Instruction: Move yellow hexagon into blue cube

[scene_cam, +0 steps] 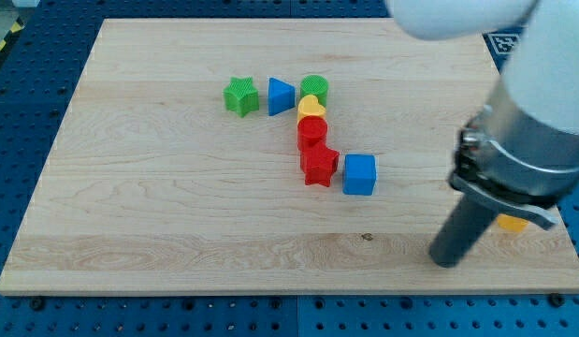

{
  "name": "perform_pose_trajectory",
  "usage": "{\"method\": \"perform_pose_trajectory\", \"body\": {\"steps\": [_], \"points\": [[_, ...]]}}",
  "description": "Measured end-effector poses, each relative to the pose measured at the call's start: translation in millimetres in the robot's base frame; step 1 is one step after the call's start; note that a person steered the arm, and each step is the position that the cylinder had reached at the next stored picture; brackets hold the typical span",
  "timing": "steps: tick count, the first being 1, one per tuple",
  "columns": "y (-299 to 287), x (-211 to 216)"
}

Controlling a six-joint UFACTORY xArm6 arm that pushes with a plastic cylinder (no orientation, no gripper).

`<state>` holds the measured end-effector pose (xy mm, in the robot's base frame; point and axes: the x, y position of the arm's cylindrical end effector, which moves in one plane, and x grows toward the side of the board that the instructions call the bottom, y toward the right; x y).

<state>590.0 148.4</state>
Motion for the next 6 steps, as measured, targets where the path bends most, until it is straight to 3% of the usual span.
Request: {"method": "perform_pose_trajectory", "body": {"steps": [1,5,6], "points": [[0,-3],[131,20],[139,20]]}}
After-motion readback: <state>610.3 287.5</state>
